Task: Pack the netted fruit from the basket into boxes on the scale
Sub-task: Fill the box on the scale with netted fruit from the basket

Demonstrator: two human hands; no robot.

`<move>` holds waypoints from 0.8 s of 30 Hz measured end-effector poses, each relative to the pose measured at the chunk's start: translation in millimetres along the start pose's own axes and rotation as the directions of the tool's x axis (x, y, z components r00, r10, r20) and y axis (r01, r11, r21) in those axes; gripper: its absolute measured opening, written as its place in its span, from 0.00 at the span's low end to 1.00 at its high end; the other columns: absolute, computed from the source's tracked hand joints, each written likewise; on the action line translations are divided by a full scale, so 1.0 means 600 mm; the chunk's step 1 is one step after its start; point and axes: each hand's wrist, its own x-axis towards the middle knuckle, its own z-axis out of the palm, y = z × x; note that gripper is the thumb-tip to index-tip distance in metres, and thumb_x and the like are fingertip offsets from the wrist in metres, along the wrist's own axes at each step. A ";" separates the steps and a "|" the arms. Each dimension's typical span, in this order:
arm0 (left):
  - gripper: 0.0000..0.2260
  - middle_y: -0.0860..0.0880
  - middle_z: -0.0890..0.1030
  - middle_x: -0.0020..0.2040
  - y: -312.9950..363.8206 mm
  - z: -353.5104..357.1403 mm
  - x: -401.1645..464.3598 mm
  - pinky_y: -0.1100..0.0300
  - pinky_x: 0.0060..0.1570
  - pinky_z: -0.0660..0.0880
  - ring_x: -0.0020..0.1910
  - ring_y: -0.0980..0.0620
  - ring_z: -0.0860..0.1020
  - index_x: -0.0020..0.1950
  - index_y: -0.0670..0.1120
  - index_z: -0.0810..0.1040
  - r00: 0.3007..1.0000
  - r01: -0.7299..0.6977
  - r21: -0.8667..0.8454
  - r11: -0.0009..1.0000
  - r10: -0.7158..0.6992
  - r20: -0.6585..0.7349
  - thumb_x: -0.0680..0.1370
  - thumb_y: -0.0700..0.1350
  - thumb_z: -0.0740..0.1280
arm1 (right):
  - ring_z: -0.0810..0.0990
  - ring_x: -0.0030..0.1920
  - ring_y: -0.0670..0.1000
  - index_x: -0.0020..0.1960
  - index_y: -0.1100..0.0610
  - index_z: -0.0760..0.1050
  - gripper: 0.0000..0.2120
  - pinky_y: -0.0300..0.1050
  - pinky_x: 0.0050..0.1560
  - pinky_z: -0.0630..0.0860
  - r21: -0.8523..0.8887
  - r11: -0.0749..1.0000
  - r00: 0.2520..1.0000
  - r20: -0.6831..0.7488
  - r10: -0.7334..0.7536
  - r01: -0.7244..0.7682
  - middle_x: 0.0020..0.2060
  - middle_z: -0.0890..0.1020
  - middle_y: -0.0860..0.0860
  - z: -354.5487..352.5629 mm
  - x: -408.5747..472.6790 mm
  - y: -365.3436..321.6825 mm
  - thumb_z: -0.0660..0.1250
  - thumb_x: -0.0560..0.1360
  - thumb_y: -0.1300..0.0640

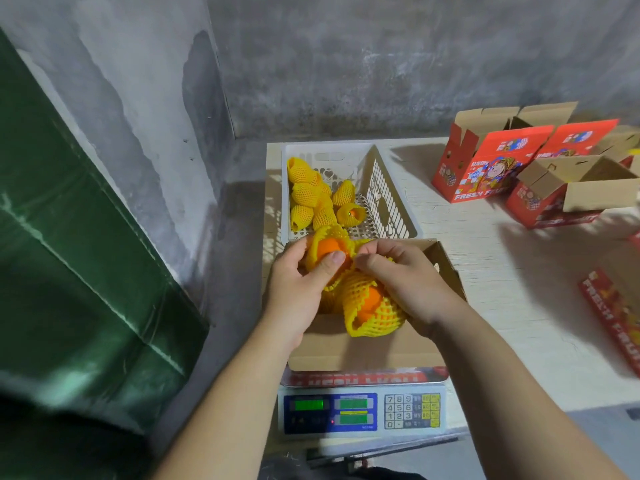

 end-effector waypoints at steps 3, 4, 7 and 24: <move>0.14 0.60 0.84 0.60 -0.006 -0.003 -0.001 0.51 0.64 0.80 0.61 0.61 0.81 0.66 0.62 0.81 0.989 -0.134 0.127 0.983 0.141 -0.050 0.81 0.59 0.69 | 0.77 0.41 0.56 0.45 0.56 0.82 0.05 0.53 0.47 0.75 -0.034 0.999 1.000 0.010 0.009 -0.009 0.39 0.80 0.59 0.010 0.000 -0.003 0.72 0.77 0.55; 0.15 0.58 0.82 0.63 -0.010 -0.006 0.000 0.51 0.67 0.78 0.64 0.58 0.79 0.70 0.58 0.81 0.984 -0.153 0.220 0.963 0.170 -0.061 0.84 0.54 0.67 | 0.77 0.41 0.56 0.45 0.57 0.82 0.05 0.53 0.47 0.75 -0.055 0.998 1.000 0.012 0.023 -0.023 0.39 0.80 0.59 0.014 0.002 -0.003 0.72 0.78 0.57; 0.20 0.52 0.74 0.75 -0.015 -0.011 0.002 0.59 0.75 0.65 0.73 0.51 0.72 0.78 0.51 0.74 0.980 -0.194 0.618 0.762 0.177 0.089 0.87 0.41 0.60 | 0.79 0.43 0.56 0.49 0.63 0.82 0.07 0.55 0.51 0.78 -0.136 0.986 0.994 0.036 0.103 -0.097 0.41 0.82 0.58 0.028 0.008 -0.002 0.71 0.79 0.59; 0.28 0.59 0.84 0.63 0.013 -0.005 -0.124 0.51 0.66 0.79 0.62 0.60 0.82 0.72 0.56 0.74 0.986 -0.104 0.114 0.988 0.087 0.142 0.74 0.54 0.80 | 0.84 0.61 0.58 0.68 0.56 0.79 0.27 0.55 0.63 0.79 0.441 0.860 0.966 0.144 0.214 -0.256 0.59 0.85 0.58 0.051 -0.075 -0.048 0.63 0.80 0.37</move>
